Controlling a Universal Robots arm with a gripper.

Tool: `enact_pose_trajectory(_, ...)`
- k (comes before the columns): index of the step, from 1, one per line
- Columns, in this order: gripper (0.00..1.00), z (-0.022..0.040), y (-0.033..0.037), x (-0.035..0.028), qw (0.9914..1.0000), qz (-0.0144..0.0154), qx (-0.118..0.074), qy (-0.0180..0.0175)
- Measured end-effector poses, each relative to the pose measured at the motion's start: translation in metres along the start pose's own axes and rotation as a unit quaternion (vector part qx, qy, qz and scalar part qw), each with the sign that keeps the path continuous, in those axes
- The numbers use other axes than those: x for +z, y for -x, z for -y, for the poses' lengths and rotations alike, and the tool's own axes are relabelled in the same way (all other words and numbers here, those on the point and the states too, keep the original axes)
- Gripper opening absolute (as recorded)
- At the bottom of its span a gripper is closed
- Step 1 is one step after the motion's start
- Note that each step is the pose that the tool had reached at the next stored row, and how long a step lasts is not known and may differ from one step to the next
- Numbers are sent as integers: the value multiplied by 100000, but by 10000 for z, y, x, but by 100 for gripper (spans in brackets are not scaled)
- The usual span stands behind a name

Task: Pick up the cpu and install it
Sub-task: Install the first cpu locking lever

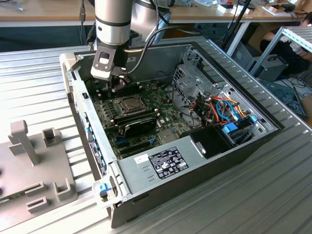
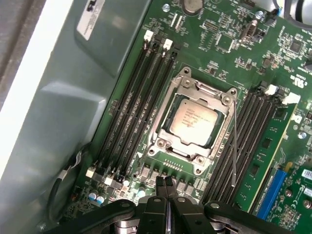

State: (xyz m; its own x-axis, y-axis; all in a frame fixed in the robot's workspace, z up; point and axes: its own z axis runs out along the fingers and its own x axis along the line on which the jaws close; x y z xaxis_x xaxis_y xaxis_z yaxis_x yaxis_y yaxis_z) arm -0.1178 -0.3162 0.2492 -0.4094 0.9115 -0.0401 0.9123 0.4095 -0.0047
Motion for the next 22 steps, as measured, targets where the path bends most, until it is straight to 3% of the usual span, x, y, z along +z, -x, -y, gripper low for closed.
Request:
enact_pose_trajectory(11,11,0,0,0,99863,37,-5231,206)
enact_pose_trajectory(17,11,0,-1,0,99707,63,-7644,294)
enact_pose_trajectory(22,11,0,-1,0,99697,64,-7773,298)
